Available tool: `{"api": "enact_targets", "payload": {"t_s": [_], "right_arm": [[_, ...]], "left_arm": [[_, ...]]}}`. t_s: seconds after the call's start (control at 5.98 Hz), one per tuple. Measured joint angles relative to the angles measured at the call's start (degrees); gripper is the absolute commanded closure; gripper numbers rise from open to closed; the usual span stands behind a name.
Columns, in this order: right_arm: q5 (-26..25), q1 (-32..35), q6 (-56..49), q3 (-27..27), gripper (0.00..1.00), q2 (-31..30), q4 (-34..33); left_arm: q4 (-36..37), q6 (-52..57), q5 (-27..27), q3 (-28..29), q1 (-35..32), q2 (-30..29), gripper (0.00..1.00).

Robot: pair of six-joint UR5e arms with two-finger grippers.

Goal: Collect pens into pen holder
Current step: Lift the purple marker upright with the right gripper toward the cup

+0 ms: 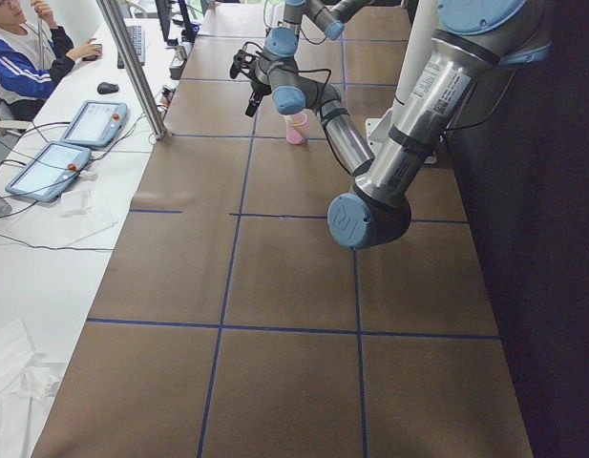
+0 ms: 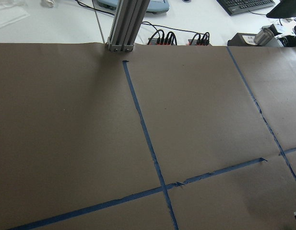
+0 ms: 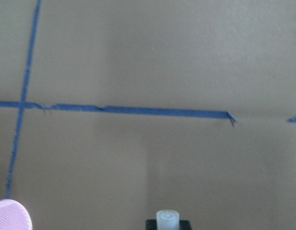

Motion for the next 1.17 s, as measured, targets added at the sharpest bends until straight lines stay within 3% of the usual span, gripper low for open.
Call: {"api": "enact_targets", "payload": {"t_s": [0.33, 0.67, 1.0, 1.17], "right_arm": [[-8.0, 0.95, 0.07, 5.85, 1.0, 3.45, 0.14], [-23.61, -4.31, -0.07, 9.2, 1.0, 7.22, 0.21], [-39.11, -13.05, -0.27, 9.06, 1.0, 9.95, 2.71], [-44.06, -17.17, -0.74, 6.42, 1.0, 10.22, 9.67]], "left_arm": [[11.26, 11.46, -0.39, -1.13, -2.27, 1.36, 0.0], [16.49, 25.48, -3.97, -1.64, -9.25, 5.87, 0.0], [19.56, 35.12, -5.41, -0.92, -14.42, 7.66, 0.0], [20.02, 36.99, -5.49, -0.24, -15.21, 7.96, 0.0]]}}
